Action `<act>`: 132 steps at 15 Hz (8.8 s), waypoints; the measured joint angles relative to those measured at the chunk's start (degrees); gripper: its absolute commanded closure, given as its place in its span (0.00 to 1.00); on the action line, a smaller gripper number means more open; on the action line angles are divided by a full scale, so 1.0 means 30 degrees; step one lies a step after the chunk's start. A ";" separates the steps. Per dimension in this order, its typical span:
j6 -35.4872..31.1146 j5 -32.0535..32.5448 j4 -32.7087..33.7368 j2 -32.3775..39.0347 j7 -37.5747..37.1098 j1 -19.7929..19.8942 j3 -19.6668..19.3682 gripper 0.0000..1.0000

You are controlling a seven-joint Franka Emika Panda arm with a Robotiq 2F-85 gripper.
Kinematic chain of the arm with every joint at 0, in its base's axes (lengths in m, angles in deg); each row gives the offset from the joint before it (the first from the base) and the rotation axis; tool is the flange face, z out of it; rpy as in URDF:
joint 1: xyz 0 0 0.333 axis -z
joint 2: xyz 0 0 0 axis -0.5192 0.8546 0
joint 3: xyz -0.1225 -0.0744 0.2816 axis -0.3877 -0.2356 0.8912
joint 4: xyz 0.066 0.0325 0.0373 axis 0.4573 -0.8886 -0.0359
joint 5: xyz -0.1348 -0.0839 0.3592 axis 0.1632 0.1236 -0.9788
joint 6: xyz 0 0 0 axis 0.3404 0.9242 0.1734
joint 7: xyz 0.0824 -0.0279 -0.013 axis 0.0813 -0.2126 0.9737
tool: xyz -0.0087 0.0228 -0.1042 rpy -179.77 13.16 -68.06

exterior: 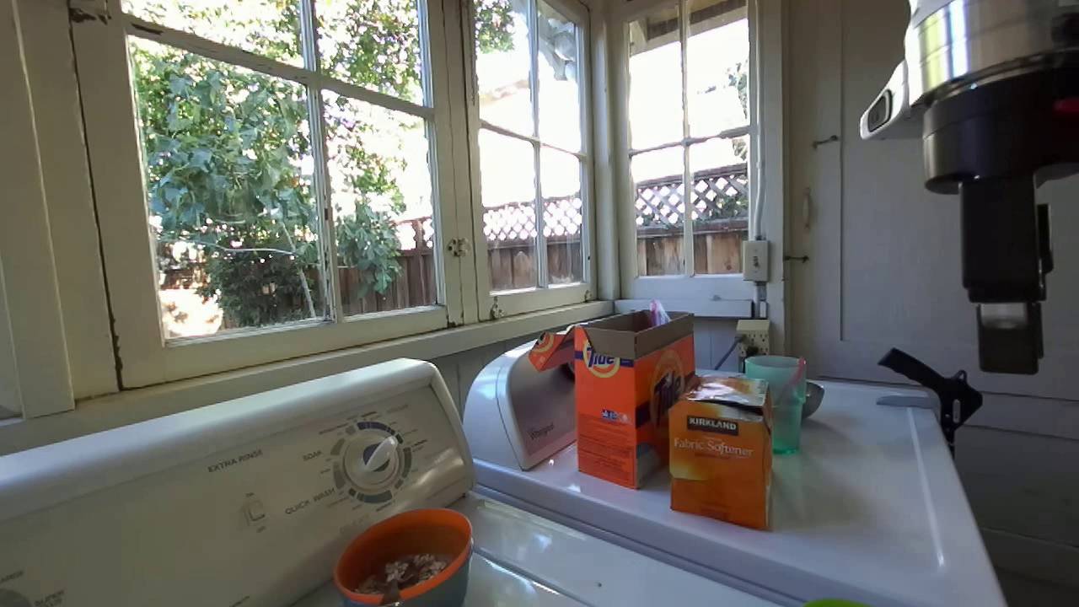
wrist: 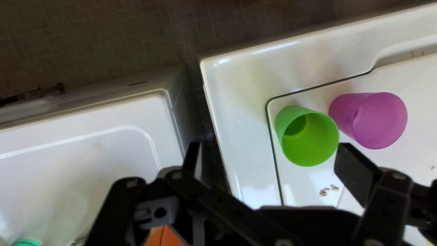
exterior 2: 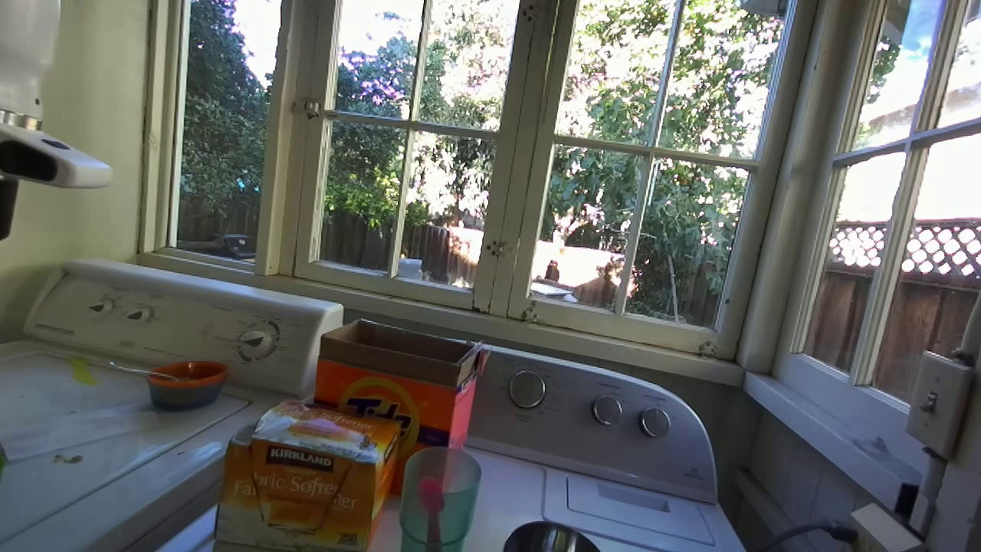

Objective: Move the green bowl to the left (Action not fully visible)

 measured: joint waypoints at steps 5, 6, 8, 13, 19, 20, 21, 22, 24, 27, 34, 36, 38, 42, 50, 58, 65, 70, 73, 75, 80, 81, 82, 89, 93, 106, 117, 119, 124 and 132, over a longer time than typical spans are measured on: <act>-0.2214 -0.0800 0.0050 0.0439 -0.0460 -0.0730 0.0830 0.00; -0.2765 -0.0942 0.0040 0.0595 -0.0460 -0.0910 0.0962 0.00; -0.3663 -0.1093 0.0029 0.0973 -0.0460 -0.1281 0.1197 0.00; -0.5171 -0.1059 -0.0262 0.2145 -0.0409 -0.1939 0.1766 0.00; -0.7311 -0.1008 -0.0961 0.3594 -0.0239 -0.2242 0.2165 0.00; -0.7380 -0.1008 -0.0961 0.3674 -0.0227 -0.2245 0.2166 0.00; -0.7388 -0.1008 -0.0961 0.3691 -0.0220 -0.2245 0.2166 0.00; -0.7387 -0.1008 -0.0927 0.3690 -0.0313 -0.2223 0.2149 0.00; -0.7286 -0.0396 -0.0875 0.3690 -0.1424 -0.1963 0.2176 0.00; -0.6968 0.0333 -0.0938 0.3756 -0.3083 -0.1617 0.2209 0.00; -0.6968 0.0322 -0.0942 0.3760 -0.3760 -0.1518 0.2178 0.00; -0.6968 0.0322 -0.0942 0.3760 -0.3766 -0.1514 0.2178 0.00; -0.6968 0.0322 -0.0942 0.3760 -0.3770 -0.1513 0.2178 0.00; -0.6969 0.0314 -0.0868 0.3760 -0.3767 -0.1515 0.2178 0.00; -0.6969 0.0313 -0.0865 0.3758 -0.3767 -0.1519 0.2179 0.00; -0.7070 0.0455 -0.0771 0.3706 -0.3751 -0.1122 0.1929 0.00; -0.7160 0.0476 -0.0957 0.3952 -0.3186 -0.0803 0.1535 0.00; -0.7210 0.0475 -0.1061 0.3955 -0.2237 -0.0742 0.1175 0.00; -0.7210 0.0407 -0.0994 0.3963 -0.2237 -0.0790 0.1226 0.00; -0.7201 0.0407 -0.0928 0.4155 -0.2248 -0.1006 0.1473 0.00; -0.7484 0.0407 -0.0852 0.5334 -0.2332 -0.1475 0.2054 0.00; -0.7719 0.0412 -0.0859 0.5536 -0.2373 -0.1484 0.2085 0.00; -0.8124 0.0412 -0.0875 0.5738 -0.2380 -0.1484 0.2099 0.00; -1.0137 0.0420 -0.0874 0.7109 -0.2491 -0.1478 0.2080 0.00; -1.0146 0.0421 -0.0969 0.7316 -0.2720 -0.1366 0.1933 0.00; -1.0146 0.0446 -0.0775 0.8705 -0.2779 -0.1322 0.1842 0.74; -1.0140 0.0042 -0.0940 0.7832 -0.2611 -0.1407 0.1899 0.99; -1.0115 0.0051 -0.1279 0.7139 -0.2619 -0.1441 0.1930 0.99; -1.0063 0.0095 -0.2309 0.5027 -0.2625 -0.1562 0.2111 0.99; -1.0019 0.0101 -0.3460 0.2338 -0.2617 -0.1959 0.2533 0.99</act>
